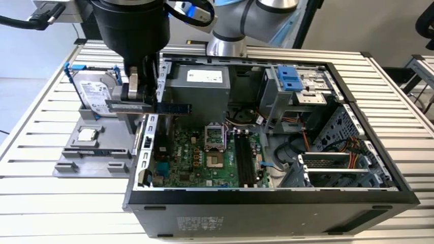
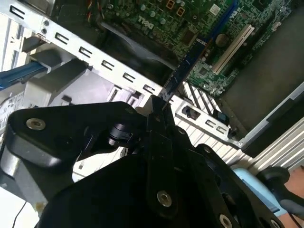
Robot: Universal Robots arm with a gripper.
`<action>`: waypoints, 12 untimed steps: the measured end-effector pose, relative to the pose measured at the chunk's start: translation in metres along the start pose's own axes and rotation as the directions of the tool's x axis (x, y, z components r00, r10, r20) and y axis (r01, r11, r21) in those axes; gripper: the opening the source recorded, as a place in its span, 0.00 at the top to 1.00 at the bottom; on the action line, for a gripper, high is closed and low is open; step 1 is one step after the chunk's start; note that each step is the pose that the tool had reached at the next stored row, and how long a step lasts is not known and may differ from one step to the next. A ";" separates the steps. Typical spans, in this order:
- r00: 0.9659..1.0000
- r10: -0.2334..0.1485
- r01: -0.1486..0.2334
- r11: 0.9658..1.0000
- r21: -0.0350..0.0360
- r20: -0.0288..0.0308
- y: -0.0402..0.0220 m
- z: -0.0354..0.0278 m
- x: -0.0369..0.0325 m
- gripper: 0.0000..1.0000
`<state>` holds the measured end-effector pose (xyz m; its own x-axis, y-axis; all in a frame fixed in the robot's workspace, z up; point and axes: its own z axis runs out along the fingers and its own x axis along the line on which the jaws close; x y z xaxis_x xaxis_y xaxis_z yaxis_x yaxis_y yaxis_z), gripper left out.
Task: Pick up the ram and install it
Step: 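Pick up the ram and move it above insertion slot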
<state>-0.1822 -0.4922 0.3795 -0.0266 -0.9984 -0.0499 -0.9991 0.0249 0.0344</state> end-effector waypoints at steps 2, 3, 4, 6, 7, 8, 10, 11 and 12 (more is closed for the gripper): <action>1.000 0.000 0.000 1.000 -0.001 0.000 -0.0050 -0.0001 -0.0001 1.00; 1.000 0.000 0.000 1.000 -0.001 0.000 -0.0075 -0.0002 -0.0002 1.00; 1.000 0.000 0.000 1.000 -0.001 0.000 -0.0099 -0.0004 -0.0003 1.00; 1.000 0.000 0.000 1.000 -0.002 0.000 -0.0142 -0.0005 -0.0004 1.00; 1.000 0.000 0.000 1.000 -0.002 0.000 -0.0163 -0.0005 -0.0004 1.00; 1.000 0.000 0.000 1.000 -0.002 0.000 -0.0185 -0.0006 -0.0005 1.00; 1.000 0.000 0.000 1.000 -0.003 0.000 -0.0231 -0.0008 -0.0006 1.00; 1.000 0.000 0.000 1.000 -0.003 0.000 -0.0253 -0.0008 -0.0007 1.00; 1.000 0.000 0.000 1.000 -0.003 0.000 -0.0275 -0.0009 -0.0008 1.00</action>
<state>-0.1546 -0.4921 0.3795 -0.0267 -0.9984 -0.0499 -0.9990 0.0249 0.0374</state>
